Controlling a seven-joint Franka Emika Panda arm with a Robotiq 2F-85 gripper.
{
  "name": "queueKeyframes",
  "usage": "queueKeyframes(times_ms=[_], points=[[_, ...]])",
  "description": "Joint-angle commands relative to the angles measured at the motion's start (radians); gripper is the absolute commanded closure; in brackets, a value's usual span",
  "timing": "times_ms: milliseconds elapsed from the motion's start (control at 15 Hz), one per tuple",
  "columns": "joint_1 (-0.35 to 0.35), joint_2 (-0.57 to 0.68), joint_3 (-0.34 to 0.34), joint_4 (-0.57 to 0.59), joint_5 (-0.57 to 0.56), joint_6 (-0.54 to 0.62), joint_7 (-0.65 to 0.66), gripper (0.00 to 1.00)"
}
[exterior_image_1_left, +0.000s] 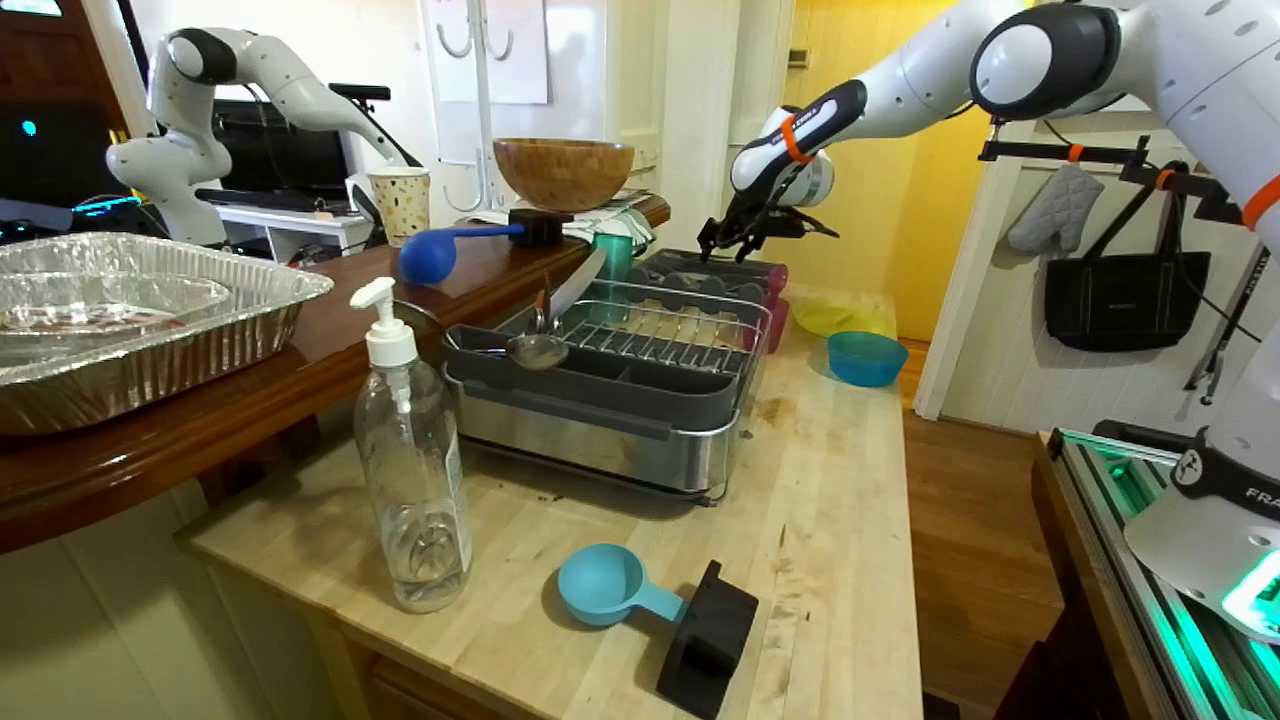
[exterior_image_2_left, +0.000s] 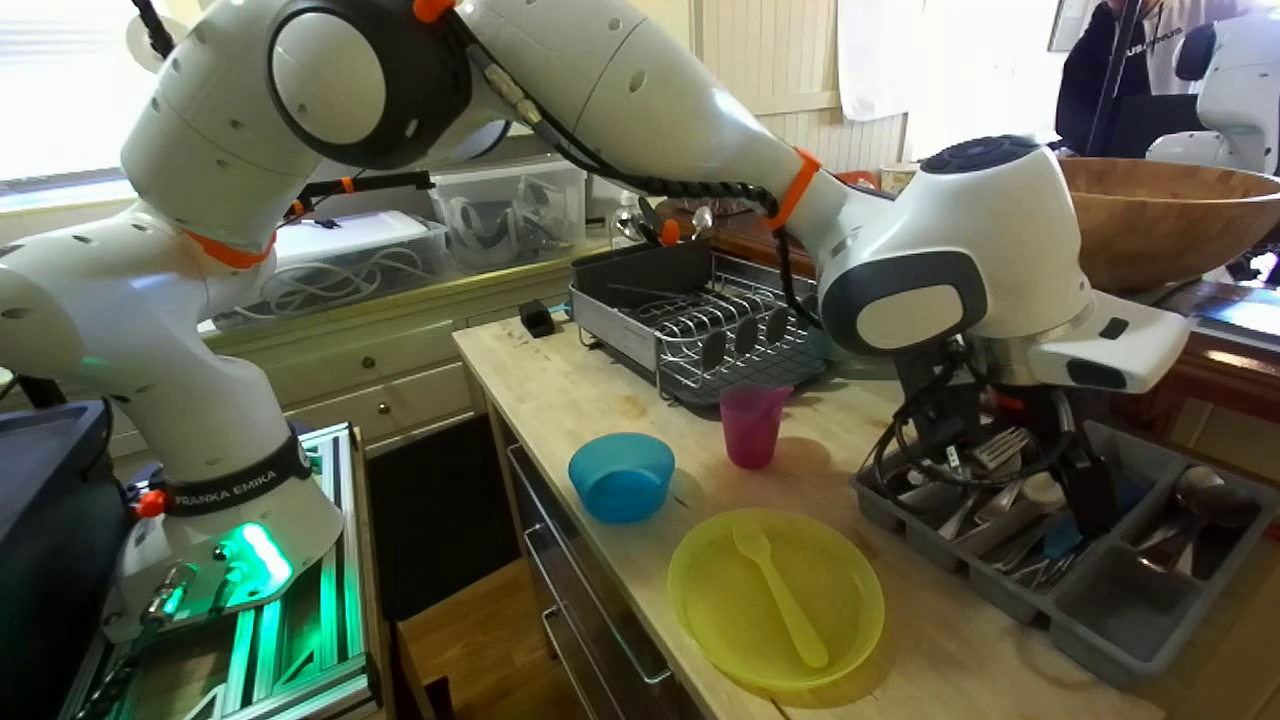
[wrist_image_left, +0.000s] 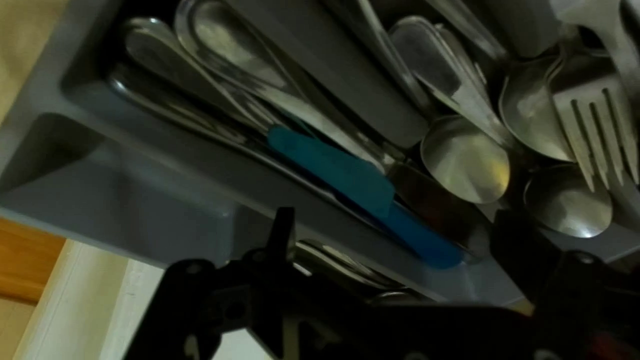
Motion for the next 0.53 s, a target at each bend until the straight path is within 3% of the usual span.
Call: queueKeyframes(times_ms=[0, 467], points=[[-0.017, 0.022, 0.028, -0.001, 0.014, 0.058, -0.033, 0.0], [-0.014, 0.043, 0.03, -0.009, 0.0, 0.124, -0.064, 0.0]])
